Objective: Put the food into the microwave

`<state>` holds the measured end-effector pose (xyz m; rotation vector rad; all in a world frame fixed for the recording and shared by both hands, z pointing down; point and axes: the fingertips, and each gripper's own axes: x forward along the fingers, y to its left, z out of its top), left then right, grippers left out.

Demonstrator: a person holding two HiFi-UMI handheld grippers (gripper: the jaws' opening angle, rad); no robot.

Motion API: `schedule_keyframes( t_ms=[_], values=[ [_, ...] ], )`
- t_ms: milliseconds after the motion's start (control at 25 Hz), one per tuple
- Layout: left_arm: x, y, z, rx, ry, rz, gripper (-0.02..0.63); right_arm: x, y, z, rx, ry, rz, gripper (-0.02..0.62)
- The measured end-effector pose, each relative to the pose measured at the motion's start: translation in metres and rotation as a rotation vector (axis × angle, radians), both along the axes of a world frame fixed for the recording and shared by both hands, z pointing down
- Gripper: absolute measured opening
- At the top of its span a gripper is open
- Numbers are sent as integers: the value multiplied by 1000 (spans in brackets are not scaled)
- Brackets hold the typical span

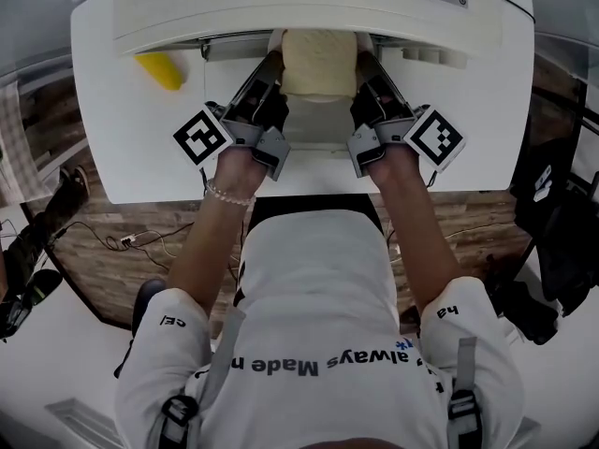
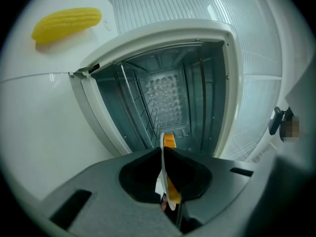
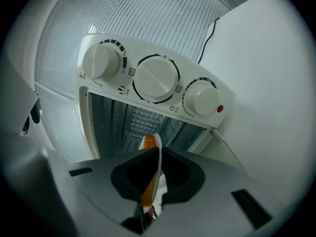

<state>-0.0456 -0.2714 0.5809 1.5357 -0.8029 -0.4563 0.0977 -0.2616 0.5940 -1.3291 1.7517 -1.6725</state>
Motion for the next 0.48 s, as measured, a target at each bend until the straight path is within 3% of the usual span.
schedule_keyframes(
  t_ms=[480],
  values=[
    [-3, -1, 13, -55, 23, -46, 18, -2, -1, 10, -27, -14, 27, 25]
  ],
)
